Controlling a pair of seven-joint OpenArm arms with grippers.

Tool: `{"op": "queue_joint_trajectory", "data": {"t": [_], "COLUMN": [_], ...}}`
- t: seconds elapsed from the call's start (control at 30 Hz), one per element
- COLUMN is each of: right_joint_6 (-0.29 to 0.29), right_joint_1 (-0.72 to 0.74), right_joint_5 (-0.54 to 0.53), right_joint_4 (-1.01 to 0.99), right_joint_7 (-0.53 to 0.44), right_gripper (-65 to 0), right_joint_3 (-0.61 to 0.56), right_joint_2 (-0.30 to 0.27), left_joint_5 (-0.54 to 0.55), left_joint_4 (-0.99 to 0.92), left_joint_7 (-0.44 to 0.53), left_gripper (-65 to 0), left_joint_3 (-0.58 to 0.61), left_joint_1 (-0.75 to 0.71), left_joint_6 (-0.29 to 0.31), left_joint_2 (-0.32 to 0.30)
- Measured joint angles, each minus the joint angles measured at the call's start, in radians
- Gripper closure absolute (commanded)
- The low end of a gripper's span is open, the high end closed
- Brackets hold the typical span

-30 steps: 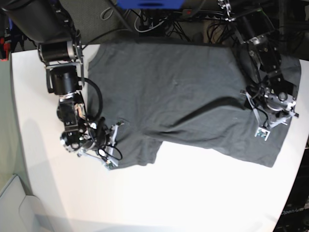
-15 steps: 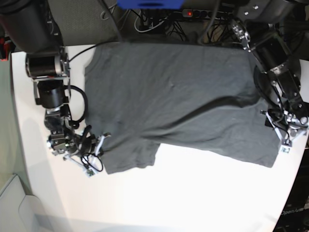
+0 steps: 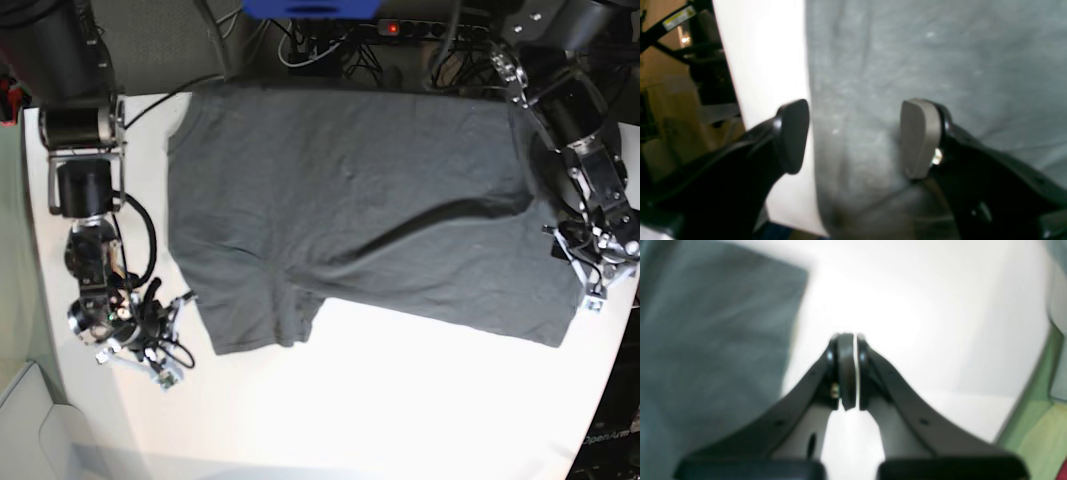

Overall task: Layout the t-shirt on the table in an organized manner, then fold the t-shirt properly
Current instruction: 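Drag the shirt edge with both grippers to straighten it, then regrasp the shirt's side edges with both grippers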

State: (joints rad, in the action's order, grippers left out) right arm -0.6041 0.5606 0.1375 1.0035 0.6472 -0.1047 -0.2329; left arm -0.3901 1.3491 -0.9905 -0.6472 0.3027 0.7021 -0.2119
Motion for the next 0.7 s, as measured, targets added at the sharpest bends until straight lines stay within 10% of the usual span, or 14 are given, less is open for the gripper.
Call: {"op": "queue_joint_trajectory", "data": {"t": [0.37,0.7], "right_joint_6": [-0.026,-0.025], "right_joint_1": [-0.303,-0.399], "right_joint_5": [-0.011,-0.013], "right_joint_4": [0.451,0.425], "right_joint_7": [0.323,0.341], "right_gripper": [-0.1,0.0], "right_joint_3": [-0.010,-0.004], "right_joint_2": [0.139,0.147], "left_joint_5": [0.001,0.004], "left_joint_4": [0.003,0.003], "left_joint_7": [-0.004,-0.006], "left_gripper": [-41.9,-41.9], "left_joint_3": [0.002,0.000], "left_joint_1": [0.008,0.005], "left_joint_6": [0.001,0.001], "left_joint_2": [-0.004,-0.004]}}
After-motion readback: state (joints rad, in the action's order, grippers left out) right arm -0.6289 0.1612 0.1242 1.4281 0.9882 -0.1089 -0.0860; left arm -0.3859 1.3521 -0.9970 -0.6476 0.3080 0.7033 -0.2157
